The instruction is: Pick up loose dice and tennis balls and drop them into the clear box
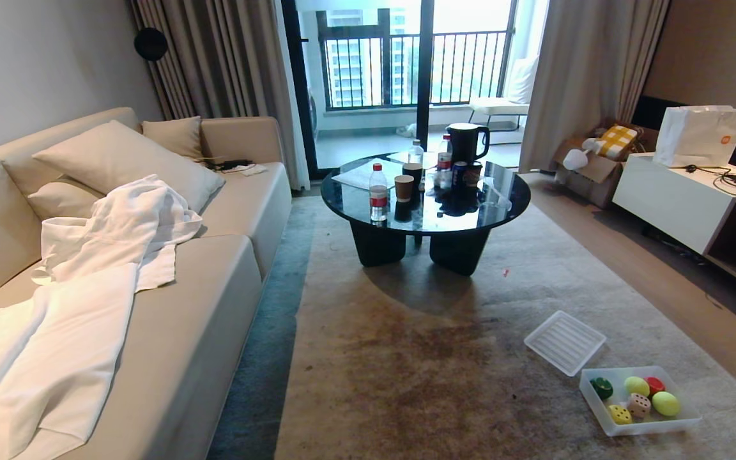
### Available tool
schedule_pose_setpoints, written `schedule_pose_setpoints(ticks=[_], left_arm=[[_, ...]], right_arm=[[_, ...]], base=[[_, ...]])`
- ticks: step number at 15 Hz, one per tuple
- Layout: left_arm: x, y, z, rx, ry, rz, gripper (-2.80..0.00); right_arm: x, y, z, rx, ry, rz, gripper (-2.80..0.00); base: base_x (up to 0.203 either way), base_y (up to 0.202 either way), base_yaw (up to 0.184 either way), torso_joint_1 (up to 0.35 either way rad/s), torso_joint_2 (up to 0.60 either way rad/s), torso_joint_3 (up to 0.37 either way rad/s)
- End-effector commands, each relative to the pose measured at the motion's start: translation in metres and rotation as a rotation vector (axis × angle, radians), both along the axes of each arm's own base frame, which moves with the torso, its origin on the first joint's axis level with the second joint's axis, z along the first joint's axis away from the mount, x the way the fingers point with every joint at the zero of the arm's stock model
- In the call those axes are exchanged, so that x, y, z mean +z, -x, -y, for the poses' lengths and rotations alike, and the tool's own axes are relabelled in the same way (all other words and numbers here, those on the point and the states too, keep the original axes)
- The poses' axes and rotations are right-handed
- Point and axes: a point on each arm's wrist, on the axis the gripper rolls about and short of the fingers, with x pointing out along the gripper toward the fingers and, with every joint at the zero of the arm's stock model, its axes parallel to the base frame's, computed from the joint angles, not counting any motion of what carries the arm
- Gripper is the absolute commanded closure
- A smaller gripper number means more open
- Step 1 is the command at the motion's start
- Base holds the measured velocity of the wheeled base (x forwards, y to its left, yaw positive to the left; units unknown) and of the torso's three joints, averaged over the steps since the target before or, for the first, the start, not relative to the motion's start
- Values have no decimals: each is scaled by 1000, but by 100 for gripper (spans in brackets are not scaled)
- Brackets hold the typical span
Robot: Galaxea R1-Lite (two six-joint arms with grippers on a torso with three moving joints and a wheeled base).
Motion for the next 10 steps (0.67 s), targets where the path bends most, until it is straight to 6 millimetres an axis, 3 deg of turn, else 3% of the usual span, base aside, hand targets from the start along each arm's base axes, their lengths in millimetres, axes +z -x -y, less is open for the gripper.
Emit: schedule_pose_setpoints(ticks=[1, 10], left_arm=[[0, 0, 0, 0, 0, 0, 0], [0, 0, 0, 0, 0, 0, 0]], right_arm=[[0, 0, 0, 0, 0, 1, 0], [0, 0, 0, 0, -1, 1, 0]], base=[[0, 0, 0, 0, 0, 0], [0, 0, 0, 0, 0, 0]])
